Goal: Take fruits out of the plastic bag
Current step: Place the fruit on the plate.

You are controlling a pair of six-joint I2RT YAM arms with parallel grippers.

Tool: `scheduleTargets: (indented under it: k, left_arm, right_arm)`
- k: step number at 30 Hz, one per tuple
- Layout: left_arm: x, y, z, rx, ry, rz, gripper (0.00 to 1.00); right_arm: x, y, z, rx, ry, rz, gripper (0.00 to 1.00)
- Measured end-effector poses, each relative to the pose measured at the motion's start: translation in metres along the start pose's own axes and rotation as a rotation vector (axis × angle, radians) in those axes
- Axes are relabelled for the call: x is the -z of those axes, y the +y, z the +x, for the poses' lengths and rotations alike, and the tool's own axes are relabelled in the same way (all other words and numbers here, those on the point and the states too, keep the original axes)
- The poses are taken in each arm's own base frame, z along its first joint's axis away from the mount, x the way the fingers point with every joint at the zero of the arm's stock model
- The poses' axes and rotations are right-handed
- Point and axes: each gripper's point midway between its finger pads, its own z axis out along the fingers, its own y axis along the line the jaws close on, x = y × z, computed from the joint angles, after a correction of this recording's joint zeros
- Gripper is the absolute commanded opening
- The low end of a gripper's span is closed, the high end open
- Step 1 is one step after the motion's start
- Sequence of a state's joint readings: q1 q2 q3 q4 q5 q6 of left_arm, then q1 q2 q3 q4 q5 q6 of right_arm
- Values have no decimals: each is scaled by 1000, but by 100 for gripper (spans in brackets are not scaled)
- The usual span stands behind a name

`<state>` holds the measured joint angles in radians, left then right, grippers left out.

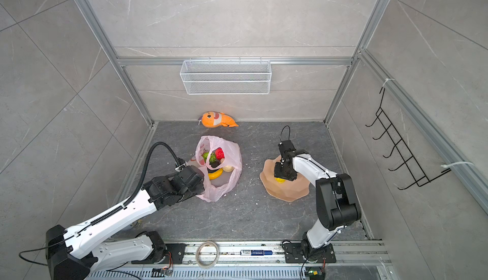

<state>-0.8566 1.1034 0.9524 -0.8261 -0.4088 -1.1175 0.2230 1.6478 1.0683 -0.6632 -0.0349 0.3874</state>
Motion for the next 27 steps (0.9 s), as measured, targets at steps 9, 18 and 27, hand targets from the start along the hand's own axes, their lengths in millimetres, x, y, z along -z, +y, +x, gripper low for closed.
scheduleTargets:
  k: [9, 18, 27]
  left_arm:
    - [3, 1, -1, 4, -4, 8, 0]
    - [6, 0, -2, 8, -10, 19, 0]
    - [4, 1, -1, 7, -8, 15, 0]
  right_arm:
    - [-1, -1, 1, 0, 1, 3, 66]
    - [21, -3, 1, 17, -26, 8, 75]
    - [108, 23, -11, 104, -197, -68, 59]
